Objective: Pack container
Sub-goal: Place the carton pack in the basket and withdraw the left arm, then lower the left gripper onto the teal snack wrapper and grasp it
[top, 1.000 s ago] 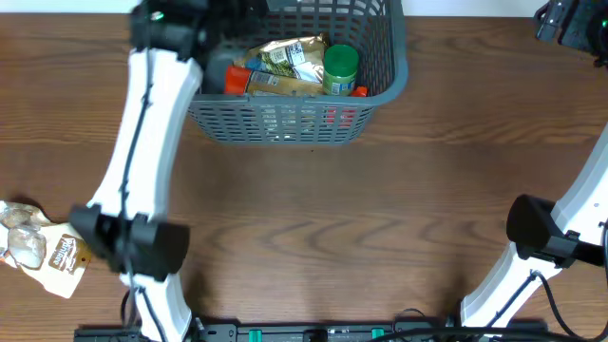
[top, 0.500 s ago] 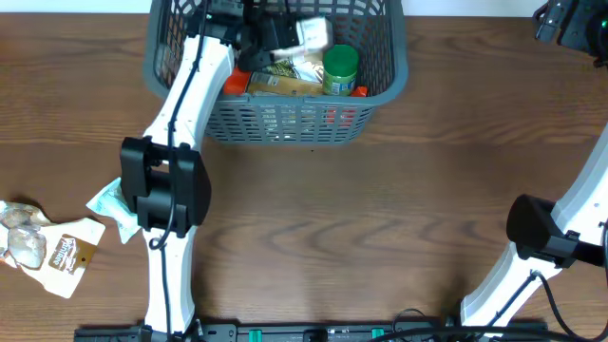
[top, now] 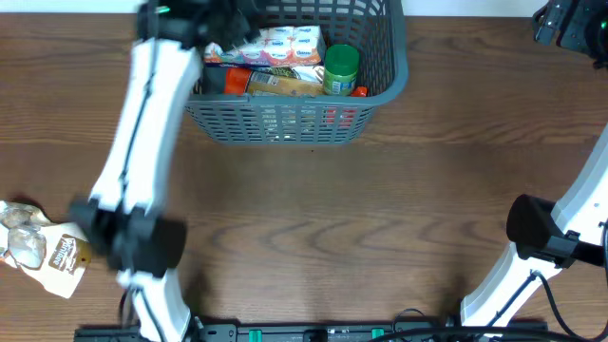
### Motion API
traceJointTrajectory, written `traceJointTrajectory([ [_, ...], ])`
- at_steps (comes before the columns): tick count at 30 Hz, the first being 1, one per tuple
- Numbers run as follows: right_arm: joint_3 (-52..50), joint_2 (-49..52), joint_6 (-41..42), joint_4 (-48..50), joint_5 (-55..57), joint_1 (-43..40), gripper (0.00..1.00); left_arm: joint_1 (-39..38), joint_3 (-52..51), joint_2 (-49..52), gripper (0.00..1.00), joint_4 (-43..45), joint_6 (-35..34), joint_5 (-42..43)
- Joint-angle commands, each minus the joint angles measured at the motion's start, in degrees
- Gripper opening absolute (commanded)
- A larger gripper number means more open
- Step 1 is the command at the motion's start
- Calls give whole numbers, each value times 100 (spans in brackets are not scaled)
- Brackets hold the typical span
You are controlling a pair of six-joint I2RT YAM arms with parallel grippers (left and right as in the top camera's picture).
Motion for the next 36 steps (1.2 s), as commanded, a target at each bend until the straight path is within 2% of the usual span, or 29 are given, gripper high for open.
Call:
traceJointTrajectory([
  [1, -13, 55, -79, -15, -22, -42, 99, 24, 109, -1047, 98, -4, -732, -603],
  [2, -13, 55, -79, -15, -22, -42, 99, 55, 109, -1241, 98, -7, -1224, -839],
  [5, -13, 55, -76, -11, -24, -39, 99, 348, 109, -1797, 98, -407, -3541, -1967],
  [6, -13, 55, -76, -4, -24, -39, 99, 525, 109, -1967, 98, -763, -4476, -2251],
  [8, -13, 55, -76, 11, -24, -35, 99, 938, 109, -2238, 99, -1615, -6223, -2297],
  [10, -13, 55, -76, 13, -24, -35, 99, 1429, 107, -2435, 99, -2826, -7923, -2291],
  [14, -13, 55, -76, 13, -24, -35, 99, 2046, 79, -2490, 98, -4627, -9914, -2291],
  [15, -13, 55, -76, 13, -24, -35, 99, 2162, 28, -2481, 98, -4916, -10190, -2291],
  [19, -13, 55, -76, 13, -24, -35, 99, 2481, -428, -2479, 98, -5307, -10323, -2291],
  [23, -13, 55, -76, 11, -24, -35, 99, 2691, -1296, -2479, 98, -5064, -10327, -2249],
  [36, -15, 55, -76, -33, -22, -35, 99, 3353, -5431, -2468, 98, -2243, -10343, -1495],
])
